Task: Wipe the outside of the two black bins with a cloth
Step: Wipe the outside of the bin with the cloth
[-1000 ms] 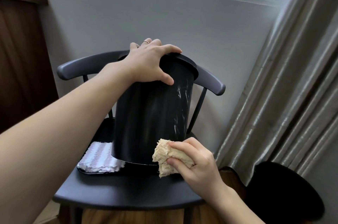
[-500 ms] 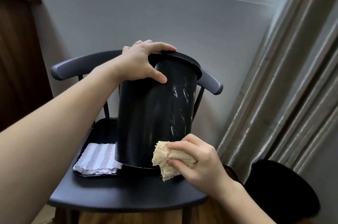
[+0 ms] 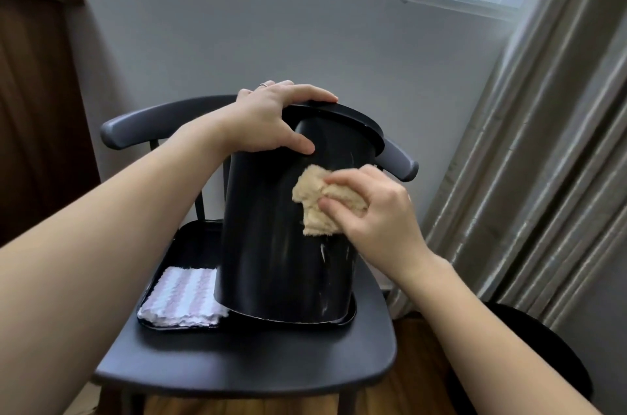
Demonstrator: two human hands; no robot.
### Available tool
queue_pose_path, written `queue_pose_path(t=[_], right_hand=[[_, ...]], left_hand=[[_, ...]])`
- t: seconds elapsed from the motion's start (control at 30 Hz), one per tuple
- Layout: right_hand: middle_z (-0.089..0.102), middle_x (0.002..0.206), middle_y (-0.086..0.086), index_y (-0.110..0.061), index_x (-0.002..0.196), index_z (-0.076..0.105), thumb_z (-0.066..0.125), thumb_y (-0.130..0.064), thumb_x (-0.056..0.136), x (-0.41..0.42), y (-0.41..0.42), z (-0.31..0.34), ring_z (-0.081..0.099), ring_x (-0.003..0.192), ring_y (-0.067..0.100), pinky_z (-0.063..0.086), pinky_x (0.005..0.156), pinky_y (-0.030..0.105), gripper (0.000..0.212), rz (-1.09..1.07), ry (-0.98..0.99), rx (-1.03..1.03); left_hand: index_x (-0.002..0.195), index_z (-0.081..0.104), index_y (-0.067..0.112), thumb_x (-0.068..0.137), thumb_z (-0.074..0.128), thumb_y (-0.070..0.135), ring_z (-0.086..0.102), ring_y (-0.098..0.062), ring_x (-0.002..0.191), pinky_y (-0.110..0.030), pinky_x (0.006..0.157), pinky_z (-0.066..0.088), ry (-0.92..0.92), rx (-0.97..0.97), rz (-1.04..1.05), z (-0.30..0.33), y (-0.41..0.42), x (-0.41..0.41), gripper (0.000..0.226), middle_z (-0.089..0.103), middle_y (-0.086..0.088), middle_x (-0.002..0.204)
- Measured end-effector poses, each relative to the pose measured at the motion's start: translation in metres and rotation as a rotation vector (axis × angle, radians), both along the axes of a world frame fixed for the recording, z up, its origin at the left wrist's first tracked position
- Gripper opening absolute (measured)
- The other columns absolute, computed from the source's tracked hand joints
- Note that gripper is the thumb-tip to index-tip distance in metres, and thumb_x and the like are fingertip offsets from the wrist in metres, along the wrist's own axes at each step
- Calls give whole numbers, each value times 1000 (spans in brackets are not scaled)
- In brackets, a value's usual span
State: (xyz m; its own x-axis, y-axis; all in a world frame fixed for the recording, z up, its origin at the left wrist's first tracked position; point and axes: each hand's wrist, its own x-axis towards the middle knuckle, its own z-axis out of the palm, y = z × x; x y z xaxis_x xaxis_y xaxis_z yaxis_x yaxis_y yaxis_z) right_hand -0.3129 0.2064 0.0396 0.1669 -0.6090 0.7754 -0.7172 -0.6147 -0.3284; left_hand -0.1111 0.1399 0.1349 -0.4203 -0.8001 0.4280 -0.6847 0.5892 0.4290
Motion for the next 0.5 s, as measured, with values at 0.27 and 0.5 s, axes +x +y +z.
queue_pose_path(t=[0.27, 0.5], right_hand=[[65, 93, -2, -25, 107, 74, 77, -28, 84, 1, -13, 23, 63, 87, 17, 52, 79, 40, 23, -64, 52, -65], [61, 91, -6, -31, 107, 72, 71, -36, 88, 2, -39, 61, 60, 90, 17, 48, 86, 38, 20, -123, 48, -46]], left_hand=[[137, 47, 62, 86, 77, 25, 30, -8, 134, -29, 107, 17, -2, 32, -17, 1, 3, 4, 70, 50, 17, 136], [135, 48, 61, 88, 74, 22, 30, -8, 138, -40, 121, 15, -5, 15, -24, 1, 5, 4, 66, 52, 19, 138]])
